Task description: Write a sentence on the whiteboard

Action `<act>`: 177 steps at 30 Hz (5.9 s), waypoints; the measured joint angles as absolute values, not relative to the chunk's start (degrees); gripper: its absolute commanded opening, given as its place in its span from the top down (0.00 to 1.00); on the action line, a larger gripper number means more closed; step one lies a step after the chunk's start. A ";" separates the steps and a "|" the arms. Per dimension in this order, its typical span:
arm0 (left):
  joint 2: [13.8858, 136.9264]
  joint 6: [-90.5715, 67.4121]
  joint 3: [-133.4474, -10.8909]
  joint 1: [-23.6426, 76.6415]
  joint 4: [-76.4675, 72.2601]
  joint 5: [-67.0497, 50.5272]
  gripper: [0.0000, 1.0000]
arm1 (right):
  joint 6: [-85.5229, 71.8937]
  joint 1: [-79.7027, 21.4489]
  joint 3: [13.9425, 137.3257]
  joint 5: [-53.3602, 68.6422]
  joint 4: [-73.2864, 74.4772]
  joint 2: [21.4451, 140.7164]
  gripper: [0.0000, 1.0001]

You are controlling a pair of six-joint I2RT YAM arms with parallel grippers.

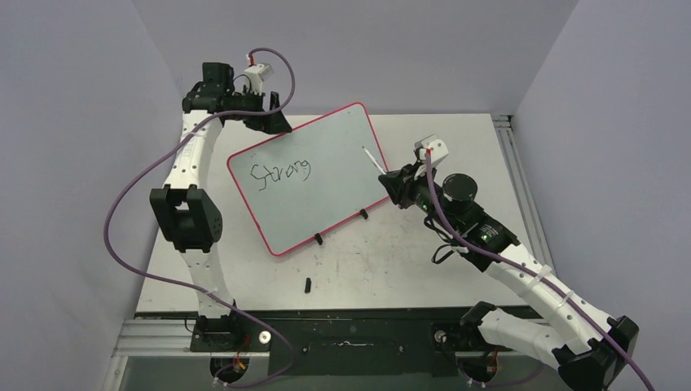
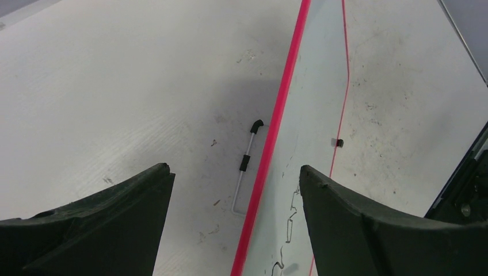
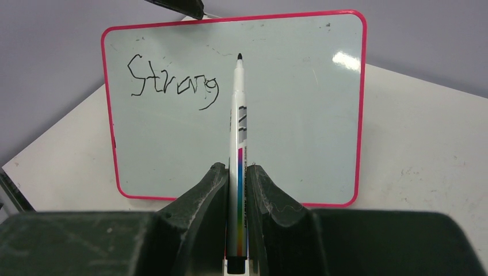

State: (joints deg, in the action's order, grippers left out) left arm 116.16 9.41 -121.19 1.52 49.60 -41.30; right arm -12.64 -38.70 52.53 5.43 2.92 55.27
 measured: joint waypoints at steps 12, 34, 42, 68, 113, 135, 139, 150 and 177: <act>119.31 11.25 -123.85 3.62 55.72 -45.47 0.40 | -12.67 -38.54 52.25 5.39 4.58 54.41 0.95; 119.63 16.69 -119.02 0.89 59.33 -60.18 1.00 | -13.13 -38.54 51.57 5.13 7.42 51.99 0.95; 116.22 17.21 -113.51 0.45 57.10 -63.88 1.00 | -13.82 -38.54 50.96 4.80 8.19 51.11 0.95; 107.72 21.50 -107.20 8.16 52.14 -65.01 1.00 | -14.17 -39.33 50.54 6.07 10.44 50.09 0.95; 104.90 21.82 -103.72 8.14 49.25 -63.96 1.00 | -8.14 -44.69 45.10 -1.30 -12.03 72.01 0.95; 104.88 21.47 -103.37 7.70 48.77 -63.51 1.00 | -7.66 -44.73 46.94 -2.57 -15.66 75.66 0.95; 104.88 21.47 -103.37 7.66 48.77 -63.55 1.00 | -7.68 -44.77 46.94 -2.55 -15.70 75.66 0.95; 104.88 21.54 -103.26 7.55 48.77 -63.94 1.00 | -7.68 -45.47 46.83 -2.52 -15.73 75.64 0.95; 104.88 21.61 -103.20 7.40 48.75 -64.18 1.00 | -7.99 -46.24 45.45 -5.32 -14.22 75.18 0.95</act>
